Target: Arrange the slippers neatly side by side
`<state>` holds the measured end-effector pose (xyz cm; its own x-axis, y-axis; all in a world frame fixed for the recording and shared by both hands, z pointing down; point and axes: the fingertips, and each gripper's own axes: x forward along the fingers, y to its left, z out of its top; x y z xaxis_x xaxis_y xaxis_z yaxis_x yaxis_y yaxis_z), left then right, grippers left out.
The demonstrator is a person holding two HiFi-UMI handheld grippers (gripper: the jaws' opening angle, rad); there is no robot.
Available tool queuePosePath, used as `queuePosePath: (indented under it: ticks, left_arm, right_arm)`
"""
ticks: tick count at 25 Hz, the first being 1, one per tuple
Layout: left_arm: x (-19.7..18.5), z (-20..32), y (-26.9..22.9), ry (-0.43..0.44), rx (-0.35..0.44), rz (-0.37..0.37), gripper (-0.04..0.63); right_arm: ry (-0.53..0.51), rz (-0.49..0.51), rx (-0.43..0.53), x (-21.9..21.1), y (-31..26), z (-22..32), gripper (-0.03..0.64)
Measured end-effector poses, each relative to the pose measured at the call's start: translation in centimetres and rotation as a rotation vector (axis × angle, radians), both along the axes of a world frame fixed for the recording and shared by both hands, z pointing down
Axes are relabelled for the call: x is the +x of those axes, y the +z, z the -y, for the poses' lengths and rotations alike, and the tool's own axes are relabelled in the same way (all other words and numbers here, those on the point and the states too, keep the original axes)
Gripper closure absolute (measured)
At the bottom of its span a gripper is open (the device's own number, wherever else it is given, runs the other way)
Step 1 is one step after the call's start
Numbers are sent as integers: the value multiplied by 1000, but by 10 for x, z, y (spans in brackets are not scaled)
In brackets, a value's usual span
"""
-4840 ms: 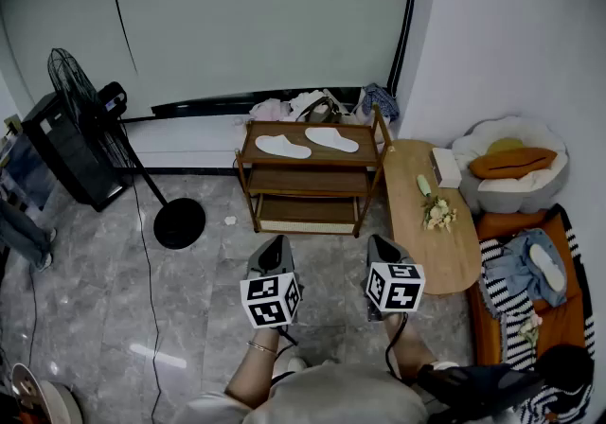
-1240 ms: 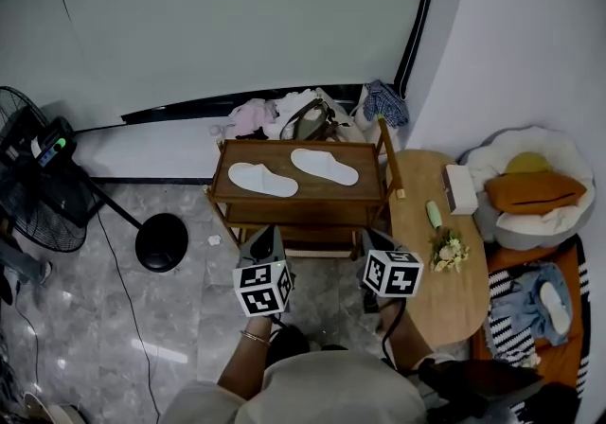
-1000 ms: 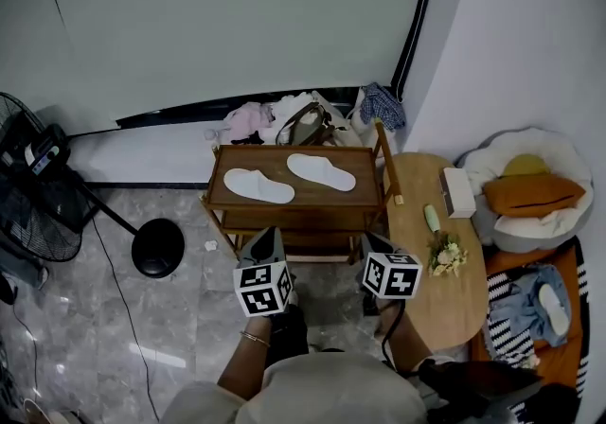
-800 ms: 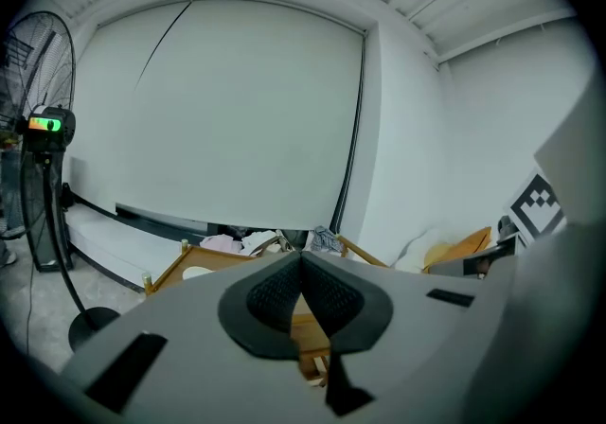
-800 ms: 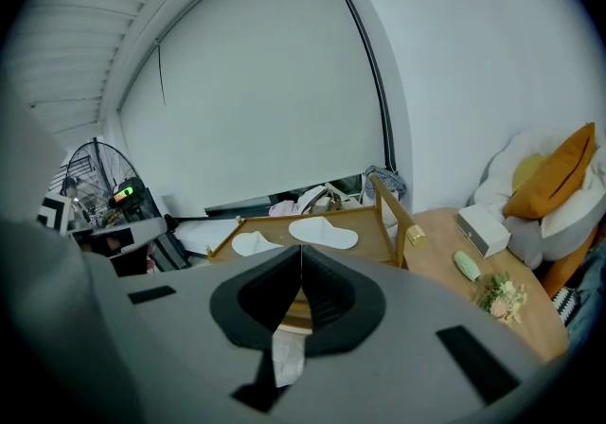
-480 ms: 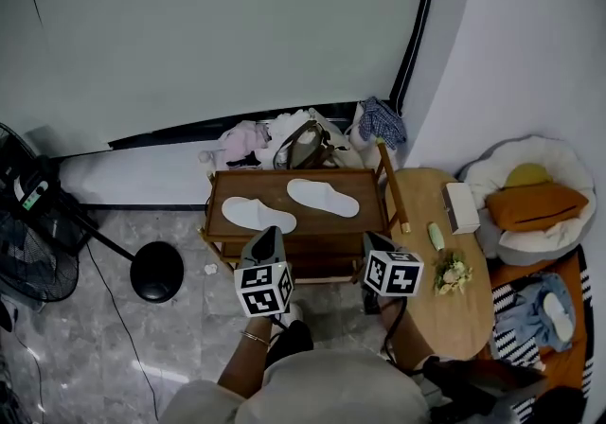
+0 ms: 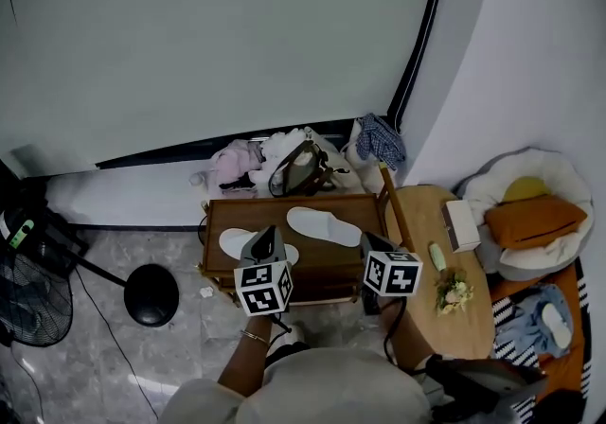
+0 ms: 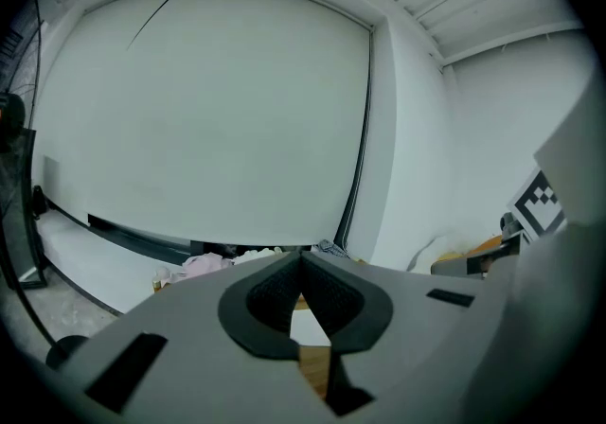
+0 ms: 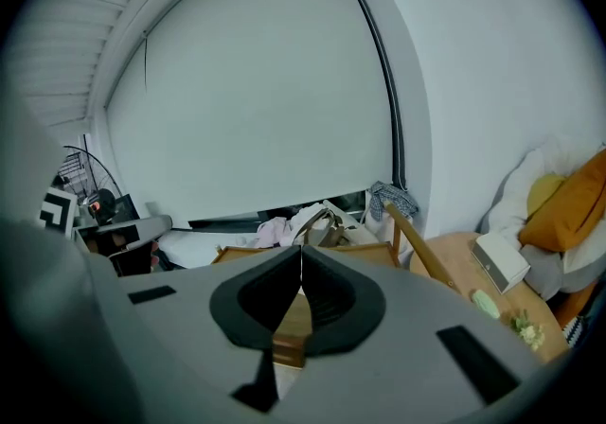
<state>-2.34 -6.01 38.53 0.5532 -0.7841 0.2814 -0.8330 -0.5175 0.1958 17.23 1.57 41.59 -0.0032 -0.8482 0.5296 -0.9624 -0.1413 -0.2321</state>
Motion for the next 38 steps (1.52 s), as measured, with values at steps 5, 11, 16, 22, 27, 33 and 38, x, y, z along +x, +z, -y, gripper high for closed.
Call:
queuePosePath:
  ticks: [5,11,16,22,27,33,38]
  left_arm:
    - [0,47,4,0,-16,-5,581]
    - [-1,83,16,5,-42,-6,581]
    - [-1,91,38,-1,-96,-7,581]
    - [6,92,47,-26,-120,14,581]
    - [4,92,55,-51,-145,38,581]
    - [13,85,76,-66,-194,63,581]
    - [15,77,101,-75,-253,86,581]
  right_arm:
    - [5,-9,-7,2,-1,45,583]
    - [4,-15,-18,-4,5,75,583]
    - [10,-15,-64,-1,22,83,583]
    - [-29,-7,-81,5,32,101,583]
    - [-65,-1,-104,8,41,109,583]
    - [-106,3,-152,14,59,110,583]
    - [-129,22,-191,17,78,111,583]
